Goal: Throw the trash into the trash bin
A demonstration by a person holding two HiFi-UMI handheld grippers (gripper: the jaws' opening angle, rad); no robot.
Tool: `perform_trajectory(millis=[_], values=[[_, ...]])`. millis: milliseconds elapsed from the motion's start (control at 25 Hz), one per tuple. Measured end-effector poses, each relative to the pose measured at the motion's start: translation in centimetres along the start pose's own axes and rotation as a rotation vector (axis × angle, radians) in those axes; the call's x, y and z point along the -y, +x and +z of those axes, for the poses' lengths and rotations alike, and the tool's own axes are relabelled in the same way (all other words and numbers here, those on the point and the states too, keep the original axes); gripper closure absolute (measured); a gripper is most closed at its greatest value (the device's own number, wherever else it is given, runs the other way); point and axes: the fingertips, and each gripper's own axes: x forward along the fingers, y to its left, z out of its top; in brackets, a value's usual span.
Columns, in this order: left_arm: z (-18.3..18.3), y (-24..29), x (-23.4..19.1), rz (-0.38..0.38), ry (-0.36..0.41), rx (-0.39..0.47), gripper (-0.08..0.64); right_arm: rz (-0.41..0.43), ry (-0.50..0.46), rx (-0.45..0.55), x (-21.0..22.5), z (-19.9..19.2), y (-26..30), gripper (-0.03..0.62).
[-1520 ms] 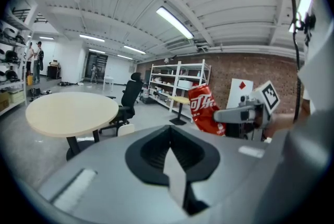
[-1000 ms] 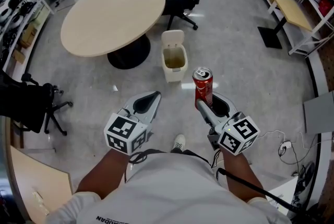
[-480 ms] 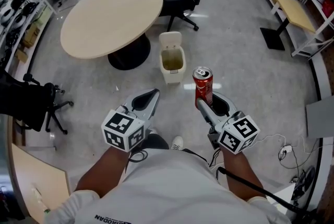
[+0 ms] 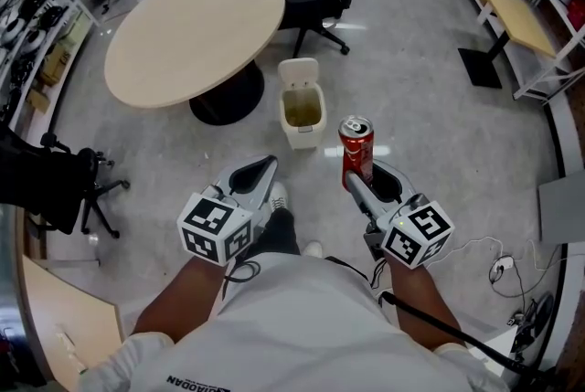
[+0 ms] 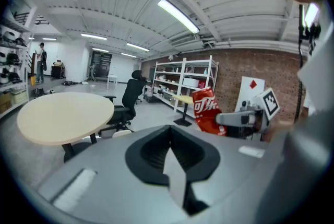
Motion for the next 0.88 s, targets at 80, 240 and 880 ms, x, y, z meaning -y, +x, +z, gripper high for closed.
perform_trajectory(millis=[80,240,880], values=[[0.5,0.6,-0.6,-0.003,-0.012,0.007,0.552,0.002,-0.006,-0.003,0.2,0.4,0.5,0.448],[1.6,1.8,-1.5,-0.007,-0.024,0.026,0.552,-0.003,-0.026,-0.009,1.0,1.4,1.3,0.448],[2.4,5.9,-7.2,-0.001,-0.048,-0.011,0.552,-0.019,-0.005,-0.062,4.5,2.5,7.2,0.449]])
